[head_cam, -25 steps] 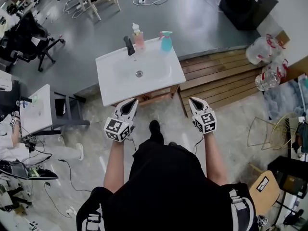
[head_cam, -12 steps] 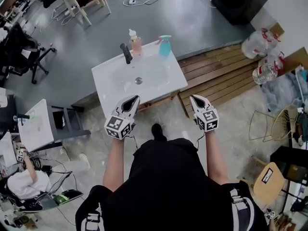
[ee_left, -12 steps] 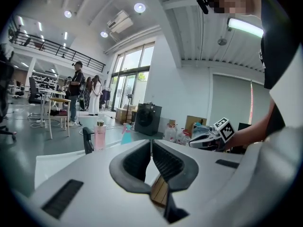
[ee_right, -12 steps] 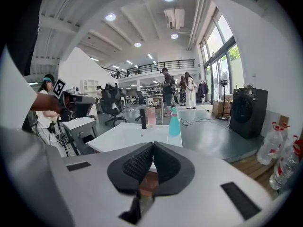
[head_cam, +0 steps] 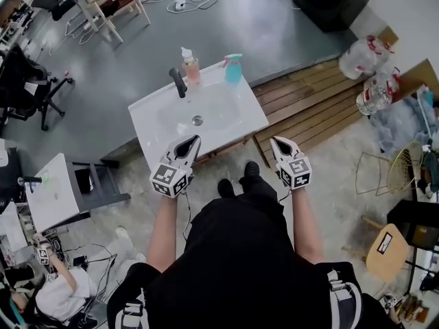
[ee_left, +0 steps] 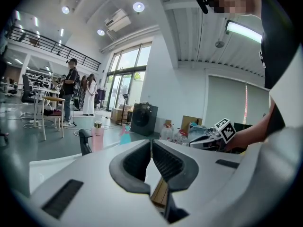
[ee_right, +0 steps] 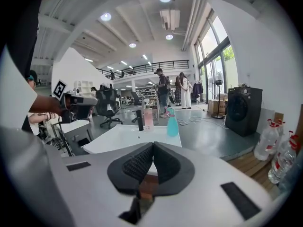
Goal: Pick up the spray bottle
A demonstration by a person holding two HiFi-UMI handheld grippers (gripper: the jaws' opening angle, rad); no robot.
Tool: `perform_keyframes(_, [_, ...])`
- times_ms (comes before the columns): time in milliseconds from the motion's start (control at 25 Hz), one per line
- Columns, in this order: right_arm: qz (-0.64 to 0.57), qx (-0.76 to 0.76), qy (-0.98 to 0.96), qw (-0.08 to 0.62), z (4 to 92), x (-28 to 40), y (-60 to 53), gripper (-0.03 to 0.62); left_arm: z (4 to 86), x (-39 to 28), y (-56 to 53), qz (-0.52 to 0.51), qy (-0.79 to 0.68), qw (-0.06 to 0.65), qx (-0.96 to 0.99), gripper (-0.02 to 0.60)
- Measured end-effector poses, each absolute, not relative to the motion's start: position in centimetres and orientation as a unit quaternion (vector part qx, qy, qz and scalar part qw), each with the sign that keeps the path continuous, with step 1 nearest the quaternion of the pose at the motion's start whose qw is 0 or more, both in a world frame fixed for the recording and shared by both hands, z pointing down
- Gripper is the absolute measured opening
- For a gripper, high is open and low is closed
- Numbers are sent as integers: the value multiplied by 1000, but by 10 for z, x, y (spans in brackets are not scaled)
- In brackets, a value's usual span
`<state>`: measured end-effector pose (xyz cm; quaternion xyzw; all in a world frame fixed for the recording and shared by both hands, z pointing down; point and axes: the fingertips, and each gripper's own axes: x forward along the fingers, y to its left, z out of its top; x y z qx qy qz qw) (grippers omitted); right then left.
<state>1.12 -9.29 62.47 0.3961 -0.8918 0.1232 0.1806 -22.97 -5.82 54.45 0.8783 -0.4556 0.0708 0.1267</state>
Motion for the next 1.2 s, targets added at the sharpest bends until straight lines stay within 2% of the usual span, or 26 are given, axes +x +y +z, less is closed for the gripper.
perform_keyframes(360, [114,393,-895,181,623,4,-113,17,543,-235,-67,67,-463,119,876,32])
perform_keyframes(400, [112,391,-896,180,622,1,-116,17,542,-238,-68,64,-466,117,875,49])
perform_keyframes(480, [109,387,-898,178,619,-5,-121,17,542,-241,-72,62,-471,115,872,229])
perform_keyframes(560, [108,384,-900,177,619,-8,-125,17,542,-243,-76,65,-477,111,869,276])
perform_keyframes(880, [116,380,-900,180,625,-7,-131,17,536,-237,-88,68,-474,97,872,341])
perform_keyframes(1200, [123,382,-898,180,628,7,-162,17,537,-231,-127,72,-488,98,864,343])
